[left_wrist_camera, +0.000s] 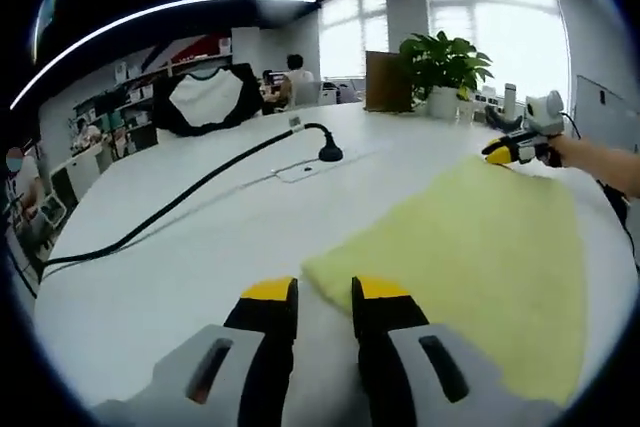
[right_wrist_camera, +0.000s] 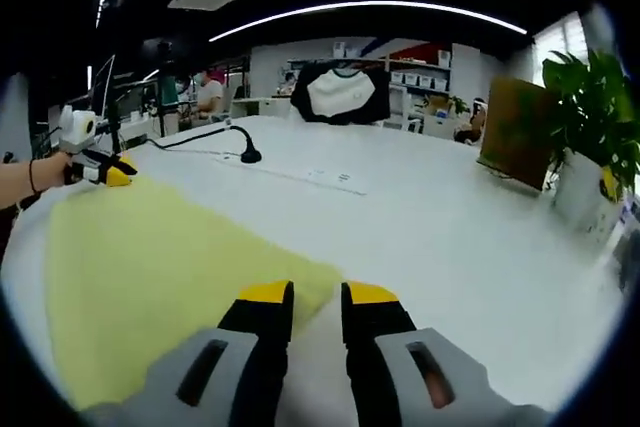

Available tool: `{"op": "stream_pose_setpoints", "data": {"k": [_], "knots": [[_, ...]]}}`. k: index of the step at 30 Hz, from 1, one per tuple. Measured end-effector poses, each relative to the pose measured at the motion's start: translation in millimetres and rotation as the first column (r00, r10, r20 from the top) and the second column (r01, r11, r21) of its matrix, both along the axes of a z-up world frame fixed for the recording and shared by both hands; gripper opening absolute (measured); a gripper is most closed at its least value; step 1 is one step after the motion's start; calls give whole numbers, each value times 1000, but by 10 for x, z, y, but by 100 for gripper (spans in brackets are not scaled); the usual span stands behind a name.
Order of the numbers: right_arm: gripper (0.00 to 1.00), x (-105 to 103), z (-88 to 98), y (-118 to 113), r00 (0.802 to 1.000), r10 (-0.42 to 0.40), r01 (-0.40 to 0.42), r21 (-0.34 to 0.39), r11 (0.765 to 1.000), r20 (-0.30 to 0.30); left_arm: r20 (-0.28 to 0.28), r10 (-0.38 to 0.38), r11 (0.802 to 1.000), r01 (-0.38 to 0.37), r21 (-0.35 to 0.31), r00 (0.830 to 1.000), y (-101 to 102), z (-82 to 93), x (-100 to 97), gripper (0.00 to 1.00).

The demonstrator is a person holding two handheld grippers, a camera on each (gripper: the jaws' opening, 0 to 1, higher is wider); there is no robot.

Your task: Fold the garment on the visible template until the final outline fits inside the template.

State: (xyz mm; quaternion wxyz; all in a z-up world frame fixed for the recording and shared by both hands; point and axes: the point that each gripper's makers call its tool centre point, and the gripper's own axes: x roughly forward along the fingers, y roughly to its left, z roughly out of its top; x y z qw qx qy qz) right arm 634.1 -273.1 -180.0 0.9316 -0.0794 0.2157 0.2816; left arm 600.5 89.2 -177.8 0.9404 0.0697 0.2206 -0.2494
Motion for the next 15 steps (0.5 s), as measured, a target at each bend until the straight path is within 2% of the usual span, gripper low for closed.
{"op": "stream_pose_setpoints", "data": {"k": [3, 6, 8, 10, 11, 15], "knots": [[12, 6, -7, 17, 1000, 3, -3, 5, 1000, -2, -13, 9, 1000, -9, -14, 1000, -18, -12, -7, 9], [8, 2, -17, 72, 1000, 9, -8, 41, 999, -20, -4, 3, 1000, -3, 14, 1000, -29, -48, 18, 8], [8, 10, -21, 89, 1000, 10, -10, 19, 1000, -14, -8, 17, 1000, -17, -3, 1000, -29, -42, 8, 6], [3, 4, -34, 84, 1000, 11, -11, -12, 1000, -17, 1, 18, 1000, -18, 1, 1000, -36, -30, 1, 3], [0, 2, -48, 75, 1000, 10, -11, -23, 1000, -20, 0, 20, 1000, -20, 6, 1000, -45, -35, -4, 3], [0, 18, -51, 58, 1000, 9, -9, -45, 999, -4, 18, 29, 998, -30, 57, 999, -45, -40, -3, 3]]}}
